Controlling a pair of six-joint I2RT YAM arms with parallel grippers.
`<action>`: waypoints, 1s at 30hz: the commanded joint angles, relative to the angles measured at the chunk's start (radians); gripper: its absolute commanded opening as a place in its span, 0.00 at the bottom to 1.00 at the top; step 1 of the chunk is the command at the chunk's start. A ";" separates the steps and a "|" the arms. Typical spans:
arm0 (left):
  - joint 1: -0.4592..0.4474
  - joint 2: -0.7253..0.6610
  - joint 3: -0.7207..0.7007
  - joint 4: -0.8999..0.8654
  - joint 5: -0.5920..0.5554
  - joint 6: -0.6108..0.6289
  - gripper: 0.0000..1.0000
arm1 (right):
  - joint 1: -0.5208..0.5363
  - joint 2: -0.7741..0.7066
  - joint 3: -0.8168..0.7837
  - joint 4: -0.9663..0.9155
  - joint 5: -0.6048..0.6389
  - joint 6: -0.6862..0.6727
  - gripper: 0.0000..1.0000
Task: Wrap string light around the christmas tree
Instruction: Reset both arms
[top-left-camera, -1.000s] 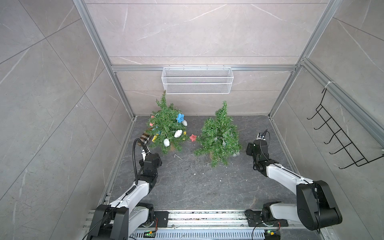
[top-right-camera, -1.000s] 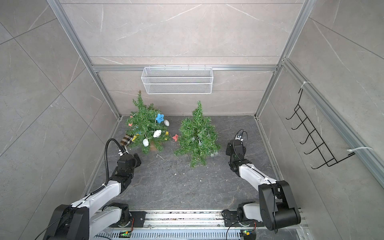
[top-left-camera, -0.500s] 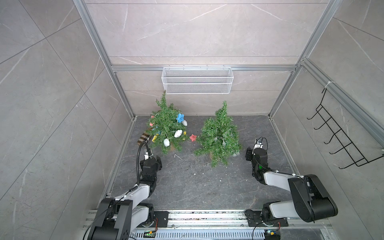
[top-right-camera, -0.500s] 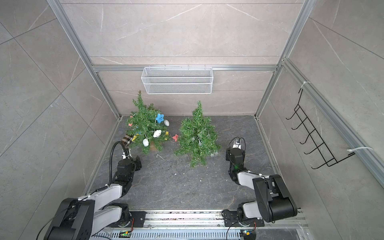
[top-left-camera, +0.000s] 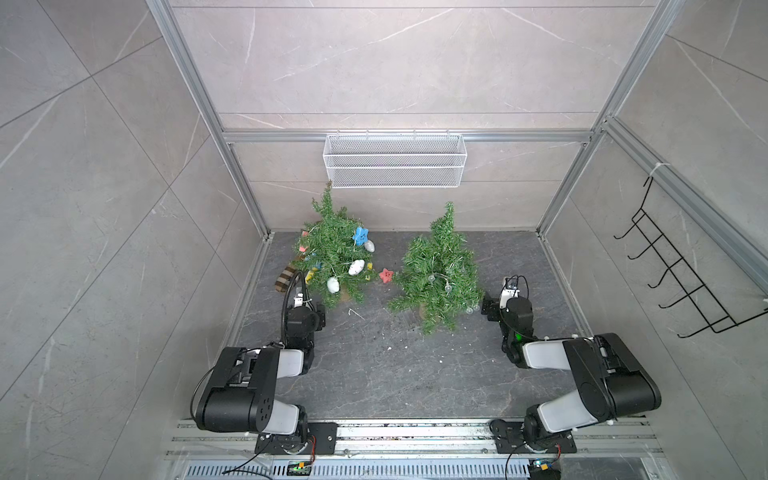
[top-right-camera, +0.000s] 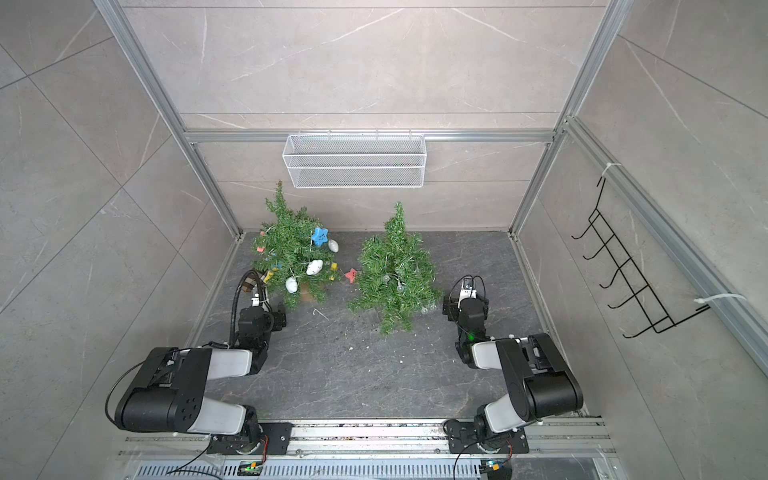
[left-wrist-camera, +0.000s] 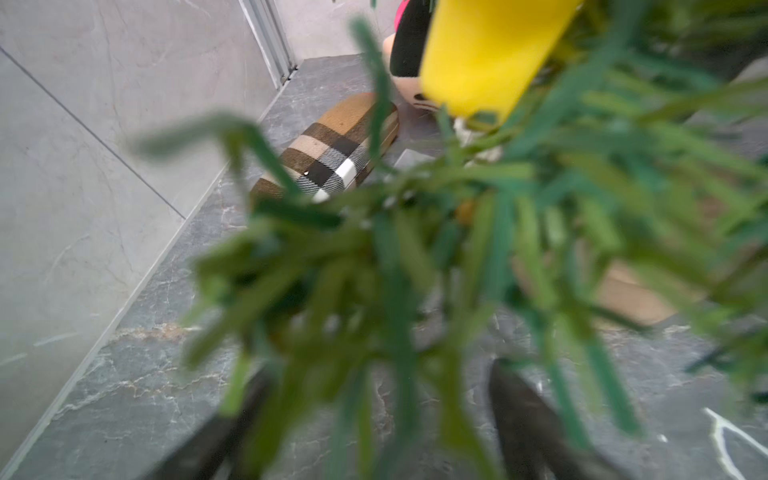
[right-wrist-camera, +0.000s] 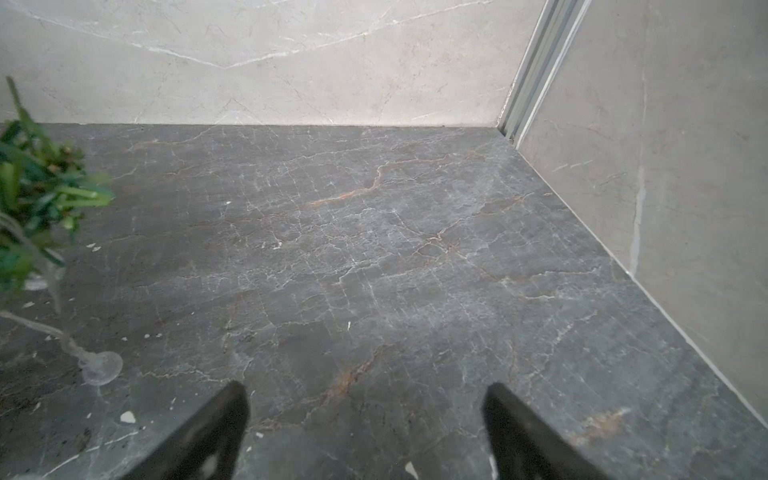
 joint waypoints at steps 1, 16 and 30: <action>0.040 0.079 0.028 0.166 -0.021 -0.020 1.00 | -0.002 0.002 -0.003 0.015 -0.009 -0.002 1.00; 0.055 0.051 0.053 0.065 0.003 -0.047 1.00 | -0.003 0.006 -0.004 0.026 -0.006 0.000 0.99; 0.049 0.052 0.052 0.070 0.000 -0.041 1.00 | -0.002 0.004 -0.005 0.026 -0.008 -0.002 1.00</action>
